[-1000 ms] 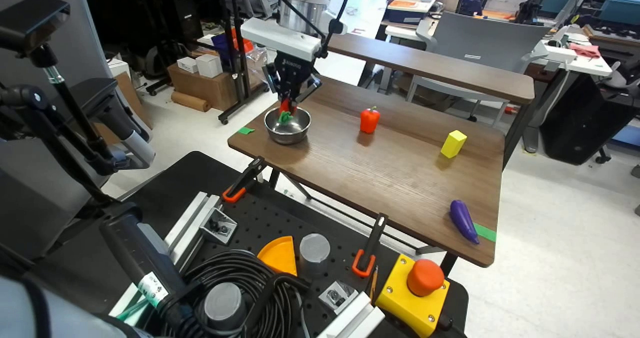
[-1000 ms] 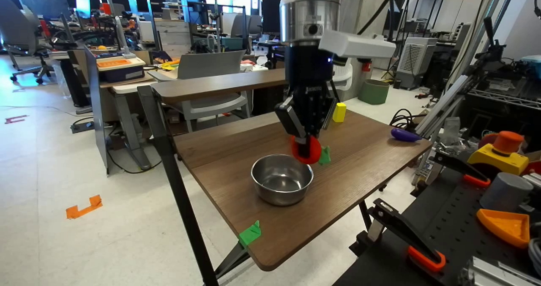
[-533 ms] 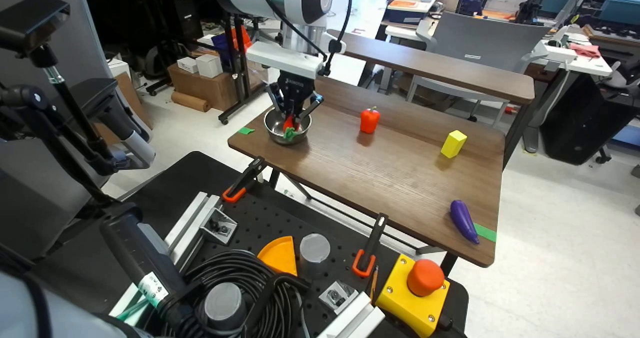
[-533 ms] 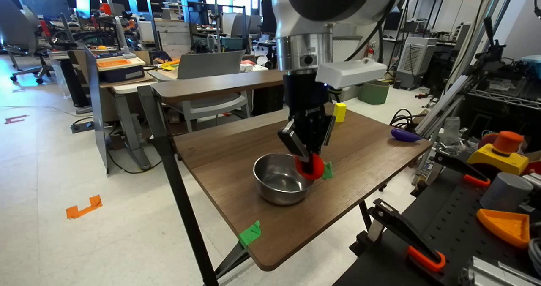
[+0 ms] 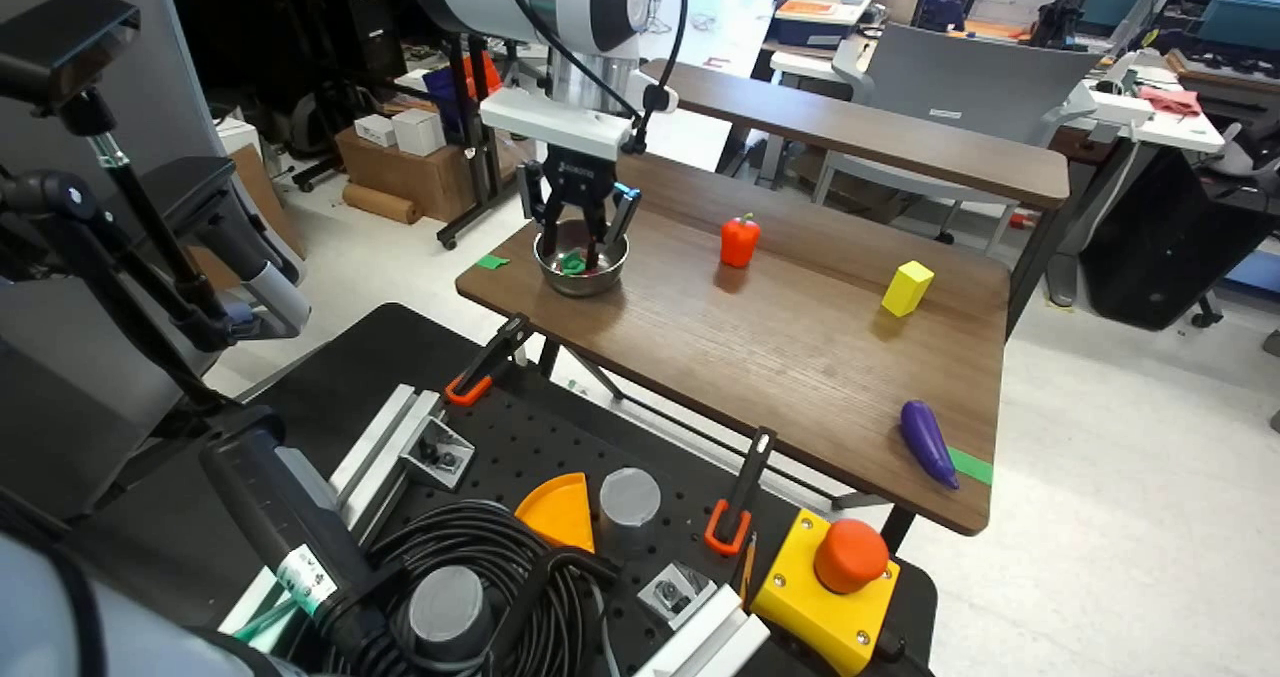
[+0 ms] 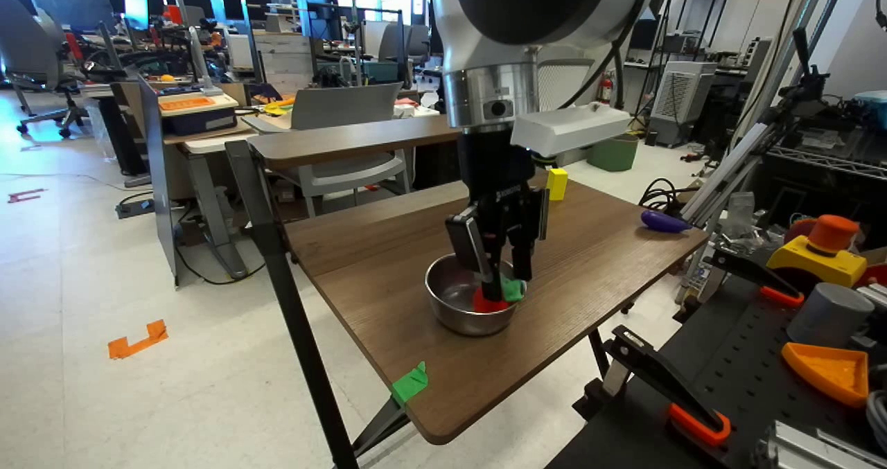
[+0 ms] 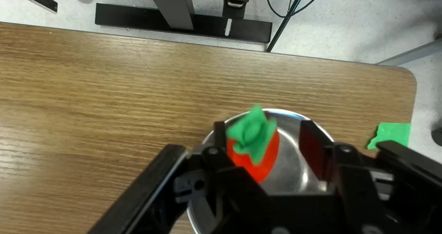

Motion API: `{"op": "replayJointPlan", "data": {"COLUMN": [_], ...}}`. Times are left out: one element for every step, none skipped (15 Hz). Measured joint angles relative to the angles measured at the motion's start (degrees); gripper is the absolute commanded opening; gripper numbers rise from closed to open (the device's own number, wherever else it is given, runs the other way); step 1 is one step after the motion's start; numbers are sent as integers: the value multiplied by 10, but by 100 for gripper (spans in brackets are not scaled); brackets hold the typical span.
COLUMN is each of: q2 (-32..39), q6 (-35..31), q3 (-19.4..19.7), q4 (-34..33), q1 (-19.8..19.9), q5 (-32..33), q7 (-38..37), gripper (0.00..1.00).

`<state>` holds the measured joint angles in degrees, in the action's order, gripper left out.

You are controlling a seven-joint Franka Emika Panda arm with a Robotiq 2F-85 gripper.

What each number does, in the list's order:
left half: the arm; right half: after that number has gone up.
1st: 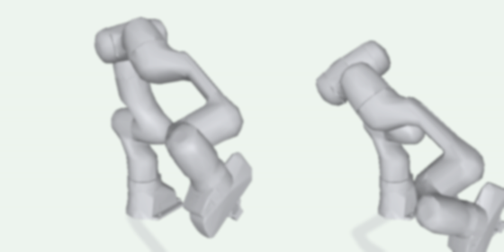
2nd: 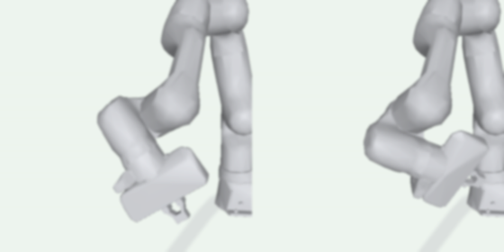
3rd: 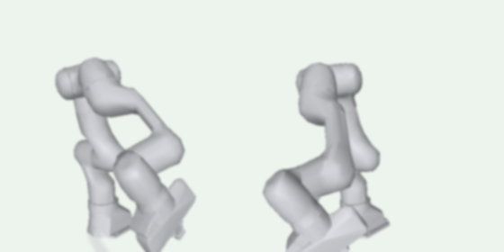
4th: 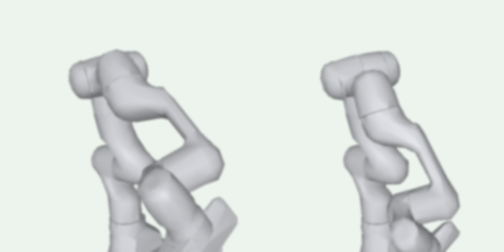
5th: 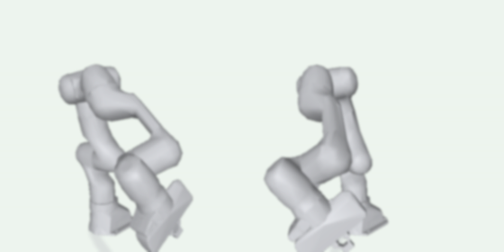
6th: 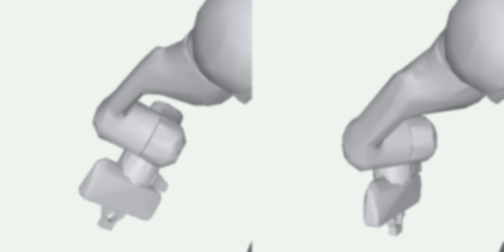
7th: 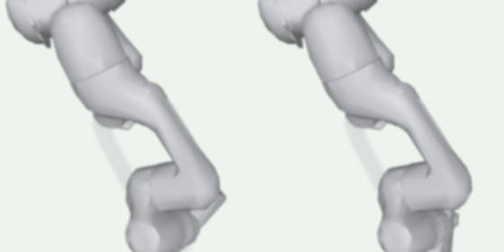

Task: Pick up the red plush toy from the table and put it in the pot

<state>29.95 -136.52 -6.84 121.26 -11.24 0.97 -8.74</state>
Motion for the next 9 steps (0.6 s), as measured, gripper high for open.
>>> {"op": "replayJointPlan", "data": {"q2": [-1,-2,-4,-5,-6,-8,-10,-12,-14], "q6": [0,0,0,0,0,-2,-5,-10,-20], "q3": [0,0,0,0,0,0,0,0,0], "q4": [0,0,0,0,0,0,0,0,1], "q1": [-2,-4,-5,-7,-8,-8,-8,-8,-8], "q5": [0,0,0,0,0,0,-1,-3,-10], "q7": [-2,-3,-5,-6,-8,-11,-16,-24,-35], "gripper": [96,100,100,100,100,100,100,100,100]}}
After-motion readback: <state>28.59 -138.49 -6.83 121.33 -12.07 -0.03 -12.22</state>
